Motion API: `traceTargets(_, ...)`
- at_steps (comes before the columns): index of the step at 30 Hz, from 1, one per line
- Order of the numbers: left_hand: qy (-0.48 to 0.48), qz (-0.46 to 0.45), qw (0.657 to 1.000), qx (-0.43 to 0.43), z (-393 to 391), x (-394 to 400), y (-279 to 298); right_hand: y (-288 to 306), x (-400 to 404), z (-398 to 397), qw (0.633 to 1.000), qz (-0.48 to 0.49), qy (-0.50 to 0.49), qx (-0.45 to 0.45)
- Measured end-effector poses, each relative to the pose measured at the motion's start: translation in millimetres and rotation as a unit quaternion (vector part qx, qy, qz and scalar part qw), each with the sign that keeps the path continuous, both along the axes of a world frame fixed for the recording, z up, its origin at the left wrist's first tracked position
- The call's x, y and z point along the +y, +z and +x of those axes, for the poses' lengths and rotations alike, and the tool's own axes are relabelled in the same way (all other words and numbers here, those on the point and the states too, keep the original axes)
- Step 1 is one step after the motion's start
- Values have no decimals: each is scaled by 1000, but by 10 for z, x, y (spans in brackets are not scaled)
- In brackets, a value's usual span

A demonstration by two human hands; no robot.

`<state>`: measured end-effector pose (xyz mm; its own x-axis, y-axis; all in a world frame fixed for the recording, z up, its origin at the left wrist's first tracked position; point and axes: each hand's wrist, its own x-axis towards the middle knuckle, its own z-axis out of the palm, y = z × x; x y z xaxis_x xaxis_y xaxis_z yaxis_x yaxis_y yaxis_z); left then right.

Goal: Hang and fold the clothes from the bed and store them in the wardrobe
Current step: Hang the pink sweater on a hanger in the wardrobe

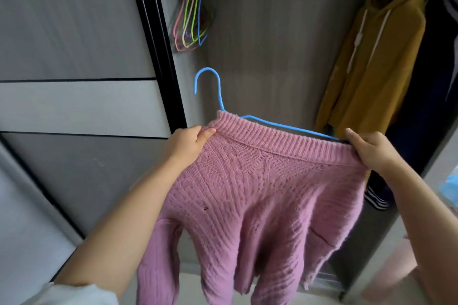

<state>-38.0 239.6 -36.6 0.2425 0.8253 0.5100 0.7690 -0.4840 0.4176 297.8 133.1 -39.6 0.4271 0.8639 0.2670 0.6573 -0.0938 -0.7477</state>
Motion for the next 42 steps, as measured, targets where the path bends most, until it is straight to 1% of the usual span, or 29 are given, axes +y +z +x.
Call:
traceTargets(1, -3, 4, 1000, 2, 1, -1, 11, 29, -31, -4, 999, -18, 15, -21)
traceTargets(3, -3, 19, 999, 28, -21, 19, 21, 91, -81, -52, 992, -43, 84, -87)
traceTargets(5, -4, 28, 996, 84, -29, 26, 68, 159, -108, -109, 961, -40, 163, -221)
traceTargets(7, -9, 20, 987, 162, 15, -7, 136, 235, -100, -148, 906, -3, 212, -366)
traceTargets(9, -20, 27, 972, 232, 137, -85, 200, 322, -81, -186, 868, 76, 244, -426)
traceTargets(10, -25, 40, 964, 263, 216, -134, 222, 358, -60, -246, 857, 124, 256, -431)
traceTargets(11, -31, 53, 956, 288, 316, -177, 236, 383, -37, -311, 854, 167, 259, -418)
traceTargets(13, -35, 57, 949, 307, 499, -279, 249, 419, 40, -545, 855, 243, 248, -386)
traceTargets(15, -40, 58, 951, 300, 647, -370, 257, 381, 118, -773, 870, 287, 190, -352)
traceTargets(17, -37, 90, 959, 266, 699, -410, 303, 301, 161, -849, 888, 316, 152, -299)
traceTargets(19, -43, 147, 970, 189, 608, -375, 334, 193, 153, -704, 895, 323, 163, -259)
traceTargets(21, -62, 189, 972, 124, 468, -256, 309, 149, 46, -415, 924, 276, 178, -197)
traceTargets(22, -61, 209, 970, 108, 401, -216, 312, 150, -19, -263, 944, 236, 183, -138)
traceTargets(23, -59, 227, 967, 99, 357, -200, 312, 164, -110, -137, 965, 179, 183, -59)
traceTargets(24, -58, 238, 965, 99, 331, -186, 313, 163, -170, -3, 976, 109, 189, 5)
traceTargets(25, -66, 242, 963, 103, 325, -180, 308, 137, -221, 144, 978, 31, 201, 50)
traceTargets(26, -70, 250, 961, 100, 323, -176, 309, 81, -243, 298, 970, -53, 224, 77)
traceTargets(27, -69, 261, 958, 96, 329, -167, 334, 78, -250, 414, 954, -134, 256, 83)
traceTargets(28, -66, 272, 955, 94, 334, -153, 367, 68, -250, 473, 932, -201, 288, 89)
traceTargets(29, -67, 287, 951, 92, 343, -114, 392, 38, -259, 495, 916, -239, 305, 106)
traceTargets(30, -78, 287, 950, 90, 363, -99, 423, 19, -255, 471, 905, -262, 304, 143)
traceTargets(31, -83, 264, 956, 92, 376, -88, 453, 7, -240, 432, 900, -267, 289, 187)
traceTargets(32, -80, 235, 964, 92, 384, -75, 485, -5, -234, 368, 901, -259, 267, 221)
traceTargets(33, -68, 202, 972, 99, 393, -62, 546, 1, -223, 289, 908, -242, 255, 226)
traceTargets(34, -56, 170, 978, 106, 401, -47, 585, 37, -212, 208, 922, -223, 235, 212)
traceTargets(35, -45, 152, 982, 104, 403, -27, 596, 61, -198, 141, 942, -210, 211, 156)
traceTargets(37, -43, 123, 985, 117, 400, 5, 616, 86, -177, 53, 975, -173, 143, 5)
traceTargets(40, -42, 139, 980, 138, 400, -6, 608, 84, -126, -91, 982, -118, 54, -137)
traceTargets(42, -28, 135, 979, 151, 394, -41, 571, 72, -90, -141, 963, -84, -26, -254)
